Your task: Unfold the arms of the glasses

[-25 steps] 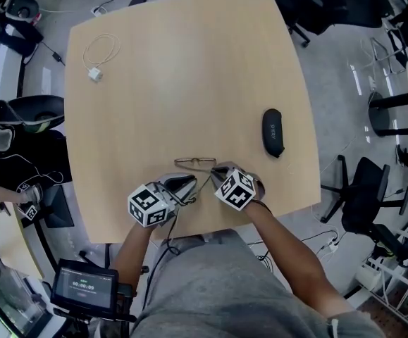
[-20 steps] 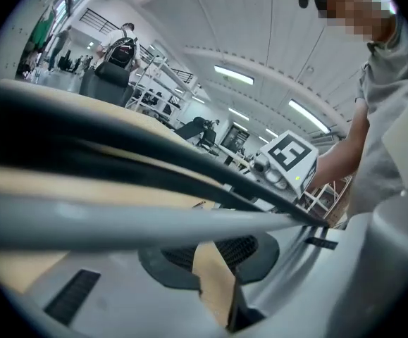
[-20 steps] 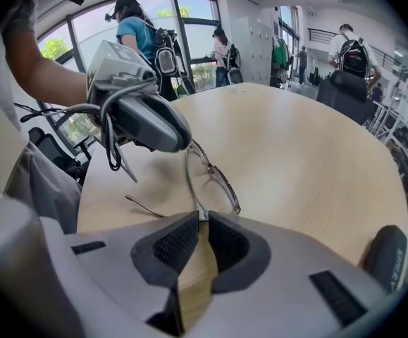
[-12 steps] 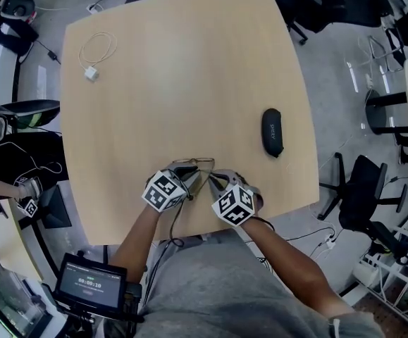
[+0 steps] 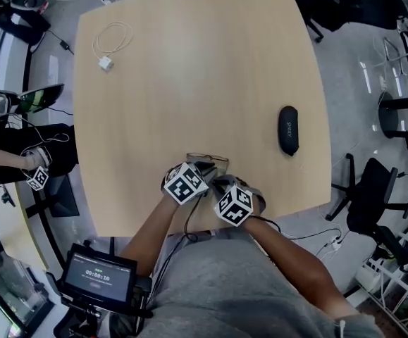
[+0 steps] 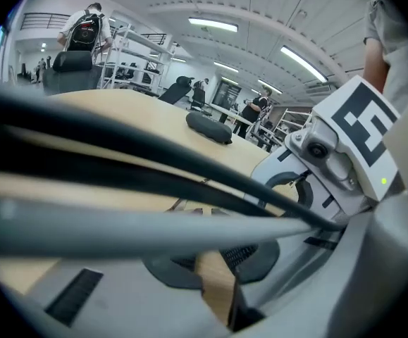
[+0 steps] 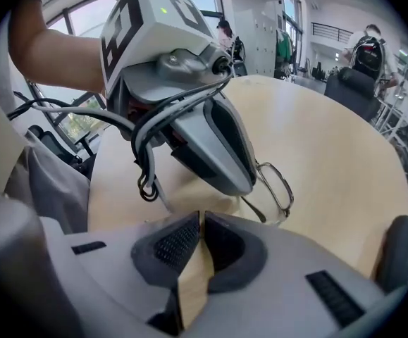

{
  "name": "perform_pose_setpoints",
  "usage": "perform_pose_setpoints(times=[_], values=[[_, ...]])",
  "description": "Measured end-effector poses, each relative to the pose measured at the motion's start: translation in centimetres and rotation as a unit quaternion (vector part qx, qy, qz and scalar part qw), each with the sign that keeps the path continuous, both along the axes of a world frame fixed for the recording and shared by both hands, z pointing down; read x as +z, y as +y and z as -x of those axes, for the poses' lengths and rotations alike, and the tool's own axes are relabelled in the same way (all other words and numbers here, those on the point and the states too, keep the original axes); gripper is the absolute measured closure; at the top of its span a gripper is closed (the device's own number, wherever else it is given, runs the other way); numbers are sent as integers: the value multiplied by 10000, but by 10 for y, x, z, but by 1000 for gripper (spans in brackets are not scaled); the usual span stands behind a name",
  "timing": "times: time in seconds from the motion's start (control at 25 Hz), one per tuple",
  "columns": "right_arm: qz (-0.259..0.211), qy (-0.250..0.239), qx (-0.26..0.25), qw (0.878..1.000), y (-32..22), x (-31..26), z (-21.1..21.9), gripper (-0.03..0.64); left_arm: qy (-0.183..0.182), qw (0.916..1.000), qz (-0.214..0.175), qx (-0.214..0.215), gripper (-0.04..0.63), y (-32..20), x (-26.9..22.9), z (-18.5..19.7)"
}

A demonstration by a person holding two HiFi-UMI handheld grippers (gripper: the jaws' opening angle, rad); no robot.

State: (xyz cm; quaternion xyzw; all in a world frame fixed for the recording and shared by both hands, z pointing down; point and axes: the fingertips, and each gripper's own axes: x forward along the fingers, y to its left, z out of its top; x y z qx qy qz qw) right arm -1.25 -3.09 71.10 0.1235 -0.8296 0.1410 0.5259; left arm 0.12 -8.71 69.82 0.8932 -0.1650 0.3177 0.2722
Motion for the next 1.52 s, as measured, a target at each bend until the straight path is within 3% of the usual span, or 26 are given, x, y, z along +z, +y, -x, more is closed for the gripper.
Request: perform_pose_setpoints(times=[0.44,0.76,0.88,1.2,1.52], values=[[-1,309,297,9991,-25,3,-40,591,-258,9991,3,343,563,10,10,5],[-67,55,365,9993,-23,-2,-18,591,-235,9993,37,276,564,6,8,7],[-35,69,621,9980,-33,2,-30,591,-270,9983,161,487,563,13,9,7],[423,-182,529,9975,-38,5,-39,591,-243,9918,228,1234,563,39,11,10],[447,-204,720,9962,-42,11,-45,595,-288,9875,445,1482,563,65,18,25]])
